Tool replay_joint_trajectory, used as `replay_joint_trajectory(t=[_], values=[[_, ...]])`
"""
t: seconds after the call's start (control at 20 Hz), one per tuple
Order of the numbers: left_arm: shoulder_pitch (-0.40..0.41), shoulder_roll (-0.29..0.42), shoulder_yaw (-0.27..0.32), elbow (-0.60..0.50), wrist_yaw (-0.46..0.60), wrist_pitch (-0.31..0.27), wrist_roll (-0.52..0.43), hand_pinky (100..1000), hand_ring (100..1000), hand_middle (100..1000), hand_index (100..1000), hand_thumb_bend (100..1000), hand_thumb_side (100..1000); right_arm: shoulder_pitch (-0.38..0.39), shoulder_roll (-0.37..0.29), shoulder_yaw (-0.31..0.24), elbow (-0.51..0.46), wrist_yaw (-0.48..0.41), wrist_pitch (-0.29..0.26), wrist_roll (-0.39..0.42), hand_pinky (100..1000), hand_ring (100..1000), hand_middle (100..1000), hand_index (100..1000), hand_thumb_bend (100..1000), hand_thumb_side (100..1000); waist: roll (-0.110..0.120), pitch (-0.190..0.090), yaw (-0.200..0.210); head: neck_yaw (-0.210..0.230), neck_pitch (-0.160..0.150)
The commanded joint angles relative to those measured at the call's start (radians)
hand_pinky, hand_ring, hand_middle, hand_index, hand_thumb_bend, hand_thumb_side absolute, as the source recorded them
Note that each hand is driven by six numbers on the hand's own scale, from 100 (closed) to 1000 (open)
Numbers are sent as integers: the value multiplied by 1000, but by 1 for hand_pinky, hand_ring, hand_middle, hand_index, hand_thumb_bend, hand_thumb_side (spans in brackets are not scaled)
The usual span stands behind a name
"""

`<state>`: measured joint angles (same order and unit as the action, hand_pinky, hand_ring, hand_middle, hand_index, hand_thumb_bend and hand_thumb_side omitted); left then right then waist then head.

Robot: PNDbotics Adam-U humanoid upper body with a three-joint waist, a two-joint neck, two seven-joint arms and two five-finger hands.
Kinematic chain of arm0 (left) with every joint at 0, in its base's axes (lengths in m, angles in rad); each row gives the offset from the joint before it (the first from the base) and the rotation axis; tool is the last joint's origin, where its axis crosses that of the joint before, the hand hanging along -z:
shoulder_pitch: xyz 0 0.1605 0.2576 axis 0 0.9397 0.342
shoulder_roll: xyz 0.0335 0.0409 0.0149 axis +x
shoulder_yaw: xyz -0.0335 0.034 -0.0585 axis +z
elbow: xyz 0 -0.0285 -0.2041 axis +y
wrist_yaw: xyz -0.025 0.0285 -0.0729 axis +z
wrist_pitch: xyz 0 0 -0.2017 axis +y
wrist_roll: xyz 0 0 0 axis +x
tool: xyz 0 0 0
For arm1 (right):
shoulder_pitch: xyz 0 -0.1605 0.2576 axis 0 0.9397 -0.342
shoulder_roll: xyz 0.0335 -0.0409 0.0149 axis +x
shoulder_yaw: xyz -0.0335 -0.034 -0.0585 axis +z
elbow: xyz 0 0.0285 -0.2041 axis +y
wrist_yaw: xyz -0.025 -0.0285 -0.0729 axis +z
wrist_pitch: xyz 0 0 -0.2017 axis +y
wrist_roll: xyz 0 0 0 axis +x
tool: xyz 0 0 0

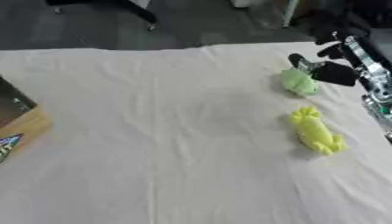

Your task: Pick up the objects with one hand, pass them to the other hand, and then place them into the box on the other side of the table.

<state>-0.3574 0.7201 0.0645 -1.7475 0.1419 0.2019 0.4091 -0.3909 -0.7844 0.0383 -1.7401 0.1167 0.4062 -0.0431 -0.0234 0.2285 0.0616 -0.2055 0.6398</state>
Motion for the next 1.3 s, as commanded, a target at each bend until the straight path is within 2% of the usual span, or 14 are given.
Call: replay_joint_trajectory(t=[0.05, 0.35, 0.7, 1.05, 1.3], values=[[-5, 29, 11, -2, -6, 5, -4, 497, 651, 571, 794, 767, 444, 3, -66, -7, -6, -3, 6, 44, 827, 750, 783, 840, 496, 418, 2, -21, -2, -1, 6], [7, 42, 11, 6, -8, 12, -7, 496, 650, 568, 793, 771, 439, 71, -178, 34, -37, -30, 20, 139, 833, 766, 793, 840, 501, 443, -7, -21, -9, 8, 24], [11, 48, 8, 11, -11, 19, -10, 497, 651, 567, 793, 776, 435, 122, -286, 92, -97, -58, 55, 182, 836, 777, 795, 841, 515, 430, -13, -21, -14, 6, 40], [11, 45, 7, 13, -10, 22, -11, 498, 651, 566, 792, 775, 434, 152, -280, 111, -106, -37, 99, 193, 832, 768, 784, 838, 517, 411, -12, -18, -14, -6, 44], [9, 44, 9, 7, -13, 21, -9, 498, 652, 566, 793, 781, 434, 162, -262, 125, -95, 25, 119, 214, 836, 778, 795, 860, 519, 396, -10, -17, -13, -44, 50]])
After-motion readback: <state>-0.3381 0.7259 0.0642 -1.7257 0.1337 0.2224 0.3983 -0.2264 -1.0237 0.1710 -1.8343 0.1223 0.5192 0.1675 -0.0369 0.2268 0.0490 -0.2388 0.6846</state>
